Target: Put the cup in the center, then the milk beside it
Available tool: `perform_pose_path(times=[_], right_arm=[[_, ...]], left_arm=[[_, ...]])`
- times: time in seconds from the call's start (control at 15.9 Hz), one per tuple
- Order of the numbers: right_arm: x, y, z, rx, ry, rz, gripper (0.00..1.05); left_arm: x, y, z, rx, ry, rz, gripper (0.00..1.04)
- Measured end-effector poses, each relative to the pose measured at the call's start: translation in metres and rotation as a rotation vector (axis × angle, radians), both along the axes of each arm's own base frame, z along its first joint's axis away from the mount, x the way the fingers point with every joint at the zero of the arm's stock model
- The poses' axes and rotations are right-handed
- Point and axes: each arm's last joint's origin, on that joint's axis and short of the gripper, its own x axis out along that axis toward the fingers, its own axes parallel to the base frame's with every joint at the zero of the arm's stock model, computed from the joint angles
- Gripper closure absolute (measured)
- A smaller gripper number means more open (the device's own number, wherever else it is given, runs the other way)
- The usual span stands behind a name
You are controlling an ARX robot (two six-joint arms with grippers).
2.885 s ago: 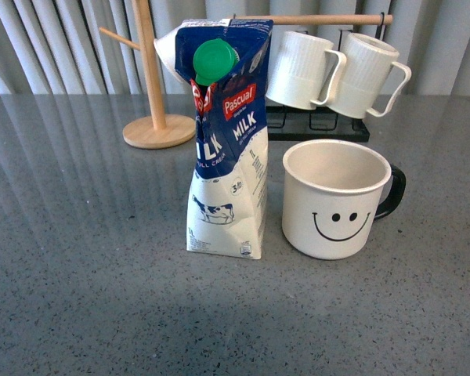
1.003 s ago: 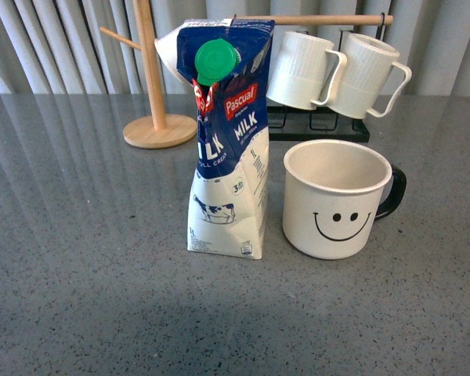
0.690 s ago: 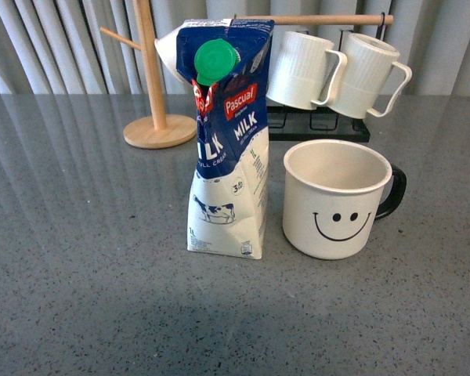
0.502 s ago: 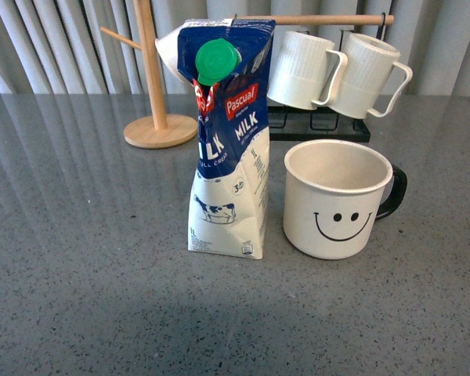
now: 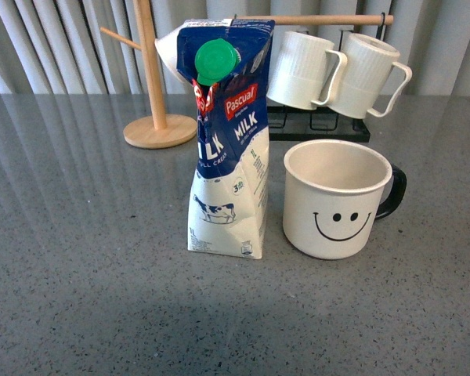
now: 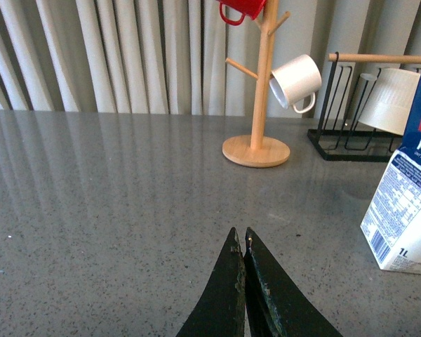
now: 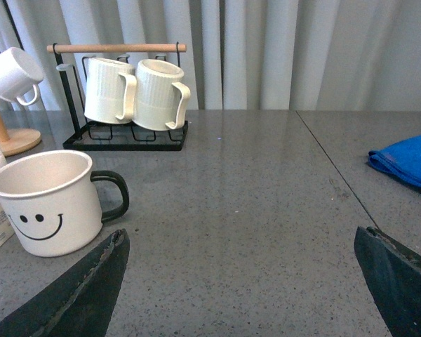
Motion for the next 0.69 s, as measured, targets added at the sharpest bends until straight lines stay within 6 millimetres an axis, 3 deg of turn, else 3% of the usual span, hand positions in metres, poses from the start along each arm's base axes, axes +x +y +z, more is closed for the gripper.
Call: perform_pose_path(times=[0.19,0.69], right_arm=[[0.000,0.000,0.000,0.000,0.000,0.000,0.07],[0.000,0.000,0.000,0.000,0.000,0.000,0.07]], left_arm=[[-0.011,0.000,-0.005,0.000,0.034,0.000,1.04],[-0.011,0.000,-0.004,0.000,0.015,0.000,1.04]])
